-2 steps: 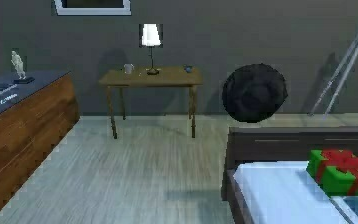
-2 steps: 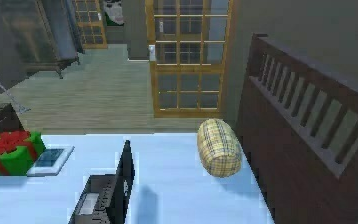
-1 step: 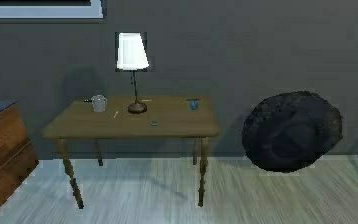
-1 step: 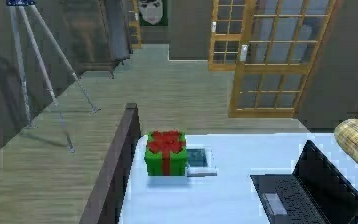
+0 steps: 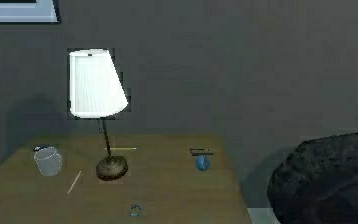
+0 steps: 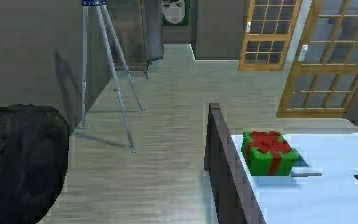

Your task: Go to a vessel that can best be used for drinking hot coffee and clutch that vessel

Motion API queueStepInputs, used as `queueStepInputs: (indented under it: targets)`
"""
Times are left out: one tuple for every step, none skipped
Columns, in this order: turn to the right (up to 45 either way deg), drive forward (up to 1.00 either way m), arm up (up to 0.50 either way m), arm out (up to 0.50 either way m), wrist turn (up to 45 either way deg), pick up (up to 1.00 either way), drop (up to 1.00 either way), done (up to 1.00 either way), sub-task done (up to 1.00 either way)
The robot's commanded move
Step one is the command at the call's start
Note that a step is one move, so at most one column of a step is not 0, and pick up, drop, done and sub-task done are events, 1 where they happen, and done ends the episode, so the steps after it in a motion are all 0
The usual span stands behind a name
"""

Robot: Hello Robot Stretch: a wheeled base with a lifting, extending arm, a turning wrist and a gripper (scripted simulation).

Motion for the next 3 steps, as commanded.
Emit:
queueStepInputs:
  targets:
    - [-45.0, 0.0, 0.0, 0.0, 0.0, 0.0, 0.0, 0.0, 0.0]
    - [-45.0, 0.0, 0.0, 0.0, 0.0, 0.0, 0.0, 0.0, 0.0]
    - [-33.0, 0.0, 0.0, 0.0, 0.0, 0.0, 0.0, 0.0, 0.0]
